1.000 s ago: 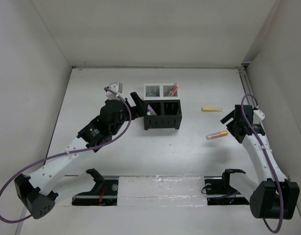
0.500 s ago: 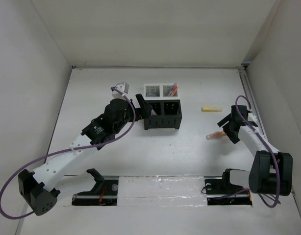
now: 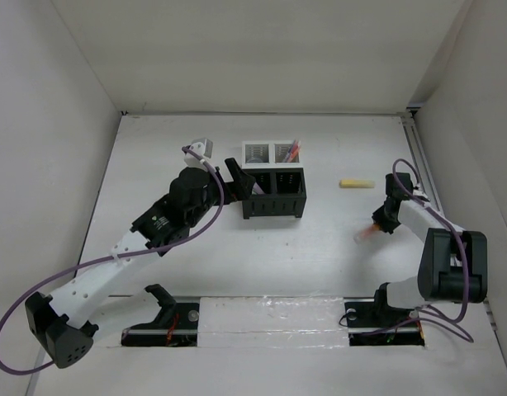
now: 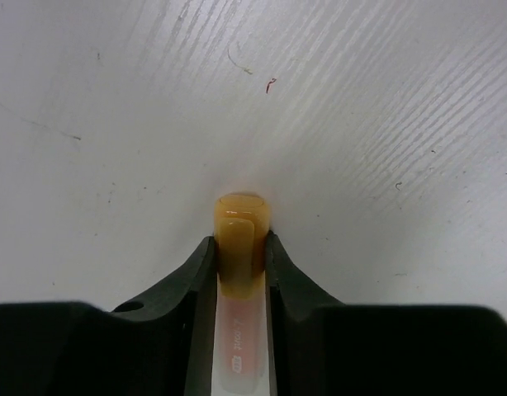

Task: Sort the stationery into containers
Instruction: Pick up the pen from the center of the board.

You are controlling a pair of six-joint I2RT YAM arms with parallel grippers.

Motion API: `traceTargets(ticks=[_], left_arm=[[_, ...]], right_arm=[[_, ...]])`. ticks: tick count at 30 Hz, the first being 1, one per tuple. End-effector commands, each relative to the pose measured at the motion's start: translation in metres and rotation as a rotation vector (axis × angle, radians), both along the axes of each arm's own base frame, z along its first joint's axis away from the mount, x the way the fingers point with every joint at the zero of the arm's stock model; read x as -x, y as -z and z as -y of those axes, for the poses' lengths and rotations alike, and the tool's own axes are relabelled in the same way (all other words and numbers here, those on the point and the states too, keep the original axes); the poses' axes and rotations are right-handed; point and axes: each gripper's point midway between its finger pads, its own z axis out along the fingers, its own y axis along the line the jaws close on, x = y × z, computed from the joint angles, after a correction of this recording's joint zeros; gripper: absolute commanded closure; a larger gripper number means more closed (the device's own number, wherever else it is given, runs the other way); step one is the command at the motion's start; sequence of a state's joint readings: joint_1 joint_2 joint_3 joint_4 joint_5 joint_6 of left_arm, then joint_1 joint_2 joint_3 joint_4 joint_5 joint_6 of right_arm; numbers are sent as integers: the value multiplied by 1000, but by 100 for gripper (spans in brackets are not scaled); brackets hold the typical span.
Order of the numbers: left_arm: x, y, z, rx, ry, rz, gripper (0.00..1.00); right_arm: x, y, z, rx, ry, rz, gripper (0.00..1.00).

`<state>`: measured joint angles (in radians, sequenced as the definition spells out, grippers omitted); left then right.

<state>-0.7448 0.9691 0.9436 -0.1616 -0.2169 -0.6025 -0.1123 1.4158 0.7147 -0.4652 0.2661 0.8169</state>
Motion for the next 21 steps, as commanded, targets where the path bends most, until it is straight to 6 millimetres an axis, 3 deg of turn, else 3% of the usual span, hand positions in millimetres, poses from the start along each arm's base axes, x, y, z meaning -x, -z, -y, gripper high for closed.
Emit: traceTargets(ticks=[1,5,8,12,13,17,21], left_arm=[[-3,-30,3,46,9,71,0],[-4,-23,7,35,20,54,0],[-2,-20,8,30,29,44,0],[5,-33,1,49,29,66,0],[5,-31,1,43,29,59,0],[8,-35,-8,65,-12,42,0],[7,-28,-16,26,-52,-14,0]], right_arm=[[5,10,-1,-15,33,-16,100],[1,9,0,-7,17,1,100],[-13,-12,-5,16,-43,66,100],[-36,-80,-10,108,-103,270,100],[-39,-107,-12,127,-112,355,100],[-47,-180,-28,205,-204,570,100],[-65,-245,-70,297,-463,805,100]])
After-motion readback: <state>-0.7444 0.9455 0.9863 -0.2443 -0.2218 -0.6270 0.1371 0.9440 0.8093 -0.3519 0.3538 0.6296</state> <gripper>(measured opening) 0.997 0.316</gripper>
